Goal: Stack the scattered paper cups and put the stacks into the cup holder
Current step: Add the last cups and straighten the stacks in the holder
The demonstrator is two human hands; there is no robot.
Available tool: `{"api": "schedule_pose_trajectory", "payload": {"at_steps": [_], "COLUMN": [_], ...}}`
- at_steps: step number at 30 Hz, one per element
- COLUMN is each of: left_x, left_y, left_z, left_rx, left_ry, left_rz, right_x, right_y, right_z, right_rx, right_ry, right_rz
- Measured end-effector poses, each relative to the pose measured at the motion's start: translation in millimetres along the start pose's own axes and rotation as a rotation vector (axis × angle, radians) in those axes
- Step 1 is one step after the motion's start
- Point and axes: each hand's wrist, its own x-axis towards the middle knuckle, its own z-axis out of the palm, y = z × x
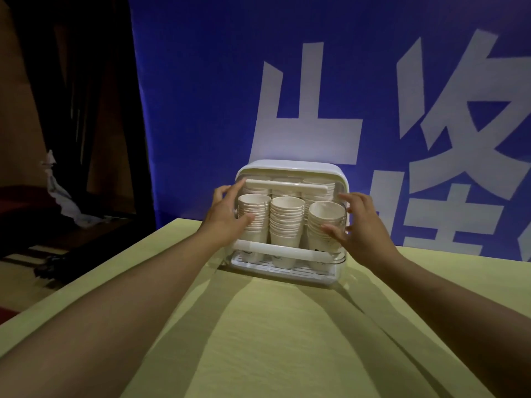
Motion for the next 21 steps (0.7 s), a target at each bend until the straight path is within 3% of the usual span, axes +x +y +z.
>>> {"api": "schedule_pose_trajectory", "payload": {"at_steps": [5,10,15,21], "left_x": [6.3,2.2,1.5,2.4], "left_y": [1.4,-4.4,-2.3,3.4], "left_z": [2.6,3.7,5.5,5.8], "left_rx": [-0.026,0.018,0.017,-0.002], "left_ry": [0.006,-0.004,-0.004,-0.003], "left_rz": [-0.036,-0.024,-0.03,-0.058], "right_x": [9.3,-4.9,-17.4,-12.5], "right_y": [-4.1,-3.3,-6.7,-16.2], "right_z": [0.3,7.7,23.1,23.7], "right_rx": [-0.105,0.009,-0.034,0.103], "right_ry": [0.012,0.142,0.117,0.175], "right_rz": [-0.004,0.036,0.075,0.107]}}
